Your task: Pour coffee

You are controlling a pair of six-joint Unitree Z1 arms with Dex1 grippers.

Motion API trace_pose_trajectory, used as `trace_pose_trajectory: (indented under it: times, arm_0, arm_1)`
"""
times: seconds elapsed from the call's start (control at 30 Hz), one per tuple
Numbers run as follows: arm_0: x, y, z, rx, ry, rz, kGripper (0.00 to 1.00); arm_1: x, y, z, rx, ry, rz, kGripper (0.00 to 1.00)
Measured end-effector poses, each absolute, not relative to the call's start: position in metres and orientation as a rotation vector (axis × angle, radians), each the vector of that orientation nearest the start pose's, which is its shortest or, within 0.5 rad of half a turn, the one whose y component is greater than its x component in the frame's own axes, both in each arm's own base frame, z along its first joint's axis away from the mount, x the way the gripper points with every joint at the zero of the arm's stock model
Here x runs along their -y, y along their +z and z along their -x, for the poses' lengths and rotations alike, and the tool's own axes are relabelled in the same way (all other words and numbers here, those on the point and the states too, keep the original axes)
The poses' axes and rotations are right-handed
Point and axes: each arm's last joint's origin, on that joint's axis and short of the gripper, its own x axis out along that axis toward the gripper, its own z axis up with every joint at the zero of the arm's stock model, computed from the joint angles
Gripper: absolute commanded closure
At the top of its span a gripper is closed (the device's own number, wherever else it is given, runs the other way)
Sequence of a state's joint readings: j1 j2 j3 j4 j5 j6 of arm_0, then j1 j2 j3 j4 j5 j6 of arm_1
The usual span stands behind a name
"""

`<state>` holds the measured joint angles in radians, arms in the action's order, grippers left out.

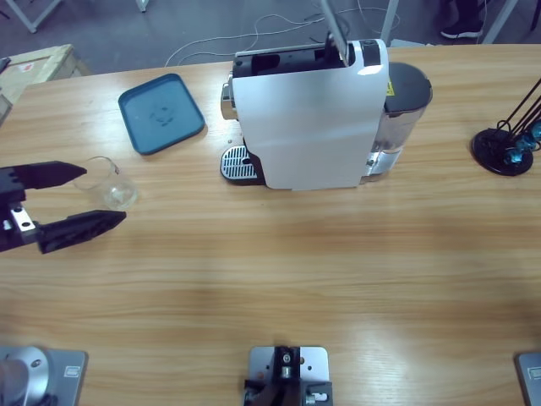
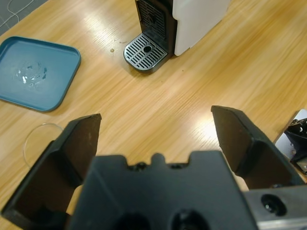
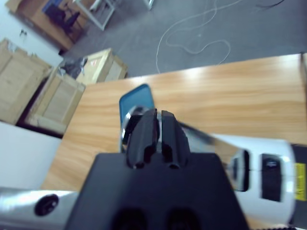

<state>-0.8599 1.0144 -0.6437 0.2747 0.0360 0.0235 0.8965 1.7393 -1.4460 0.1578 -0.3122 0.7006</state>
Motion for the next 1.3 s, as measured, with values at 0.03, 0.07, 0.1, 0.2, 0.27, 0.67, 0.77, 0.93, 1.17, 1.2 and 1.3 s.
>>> trace_pose_trajectory:
  times: [0.03,0.07,0.1,0.2,0.27,0.67,0.77,0.93,1.17,1.2,1.3]
  arm_0:
    - [0.1,0.303,-0.089,-0.591,-0.802,-0.31,0.013]
    - [0.1,0.303,-0.089,-0.593,-0.802,-0.311,0.013]
    - [0.1,0.303,-0.089,-0.594,-0.801,-0.311,0.013]
    - [0.1,0.302,-0.088,-0.596,-0.801,-0.312,0.013]
    - [0.099,0.303,-0.088,-0.596,-0.801,-0.312,0.013]
    - [0.094,0.304,-0.083,-0.595,-0.801,-0.309,0.013]
    - [0.094,0.304,-0.083,-0.595,-0.8,-0.308,0.013]
    - [0.094,0.304,-0.083,-0.596,-0.8,-0.306,0.013]
    - [0.094,0.304,-0.083,-0.6,-0.796,-0.294,0.013]
    - [0.094,0.304,-0.083,-0.6,-0.795,-0.291,0.013]
    - [0.093,0.304,-0.083,-0.599,-0.794,-0.285,0.013]
  arm_1:
    - [-0.301,0.387,-0.254,-0.557,0.423,-0.409,1.0]
    - [-0.307,0.384,-0.255,-0.561,0.429,-0.405,1.0]
    - [-0.311,0.381,-0.256,-0.565,0.431,-0.401,1.0]
    - [-0.32,0.372,-0.262,-0.579,0.426,-0.39,1.0]
    - [-0.325,0.364,-0.265,-0.593,0.421,-0.378,1.0]
    - [-0.343,0.327,-0.271,-0.673,0.413,-0.316,1.0]
    - [-0.344,0.324,-0.271,-0.696,0.402,-0.296,1.0]
    - [-0.346,0.325,-0.273,-0.717,0.395,-0.281,1.0]
    - [-0.347,0.325,-0.273,-0.72,0.397,-0.279,1.0]
    - [-0.347,0.325,-0.273,-0.721,0.398,-0.28,1.0]
    - [-0.347,0.325,-0.273,-0.724,0.402,-0.28,1.0]
